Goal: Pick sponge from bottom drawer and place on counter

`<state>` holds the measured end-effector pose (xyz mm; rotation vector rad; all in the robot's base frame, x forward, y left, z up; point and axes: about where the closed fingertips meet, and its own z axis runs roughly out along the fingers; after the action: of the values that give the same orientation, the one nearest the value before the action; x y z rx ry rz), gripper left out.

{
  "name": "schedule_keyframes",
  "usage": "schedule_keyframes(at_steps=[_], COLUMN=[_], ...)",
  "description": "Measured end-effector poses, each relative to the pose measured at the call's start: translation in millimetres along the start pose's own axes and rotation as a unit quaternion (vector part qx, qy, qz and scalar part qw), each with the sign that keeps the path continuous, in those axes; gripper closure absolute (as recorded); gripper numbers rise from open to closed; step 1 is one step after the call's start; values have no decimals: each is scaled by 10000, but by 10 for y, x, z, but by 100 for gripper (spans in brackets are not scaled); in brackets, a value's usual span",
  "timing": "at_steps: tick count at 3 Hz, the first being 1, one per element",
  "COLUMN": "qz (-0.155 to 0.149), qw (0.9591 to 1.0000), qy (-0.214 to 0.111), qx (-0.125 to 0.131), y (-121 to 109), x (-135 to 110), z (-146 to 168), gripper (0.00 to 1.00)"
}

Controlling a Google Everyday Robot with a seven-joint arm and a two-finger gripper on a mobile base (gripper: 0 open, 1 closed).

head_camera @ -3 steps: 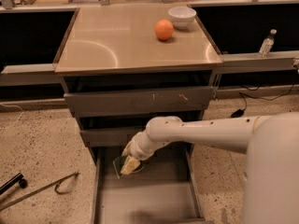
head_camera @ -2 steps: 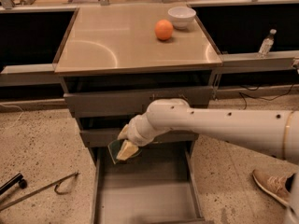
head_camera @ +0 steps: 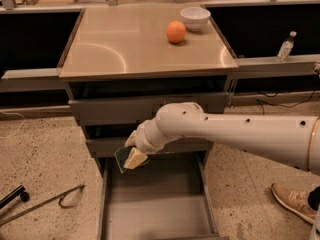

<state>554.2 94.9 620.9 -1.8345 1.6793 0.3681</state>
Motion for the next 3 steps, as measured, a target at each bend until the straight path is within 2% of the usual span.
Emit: schedule_keyframes(at_steps=[1,2,3], qz=[-163,-517,-977], qw=[9992,9942,9853], qy=[21,33,18], qx=[354,942,1400], y=[-243,-665,-1024], x=[-212,-728,-1340], z=[-299,-1016,-1781], gripper=[100,100,100])
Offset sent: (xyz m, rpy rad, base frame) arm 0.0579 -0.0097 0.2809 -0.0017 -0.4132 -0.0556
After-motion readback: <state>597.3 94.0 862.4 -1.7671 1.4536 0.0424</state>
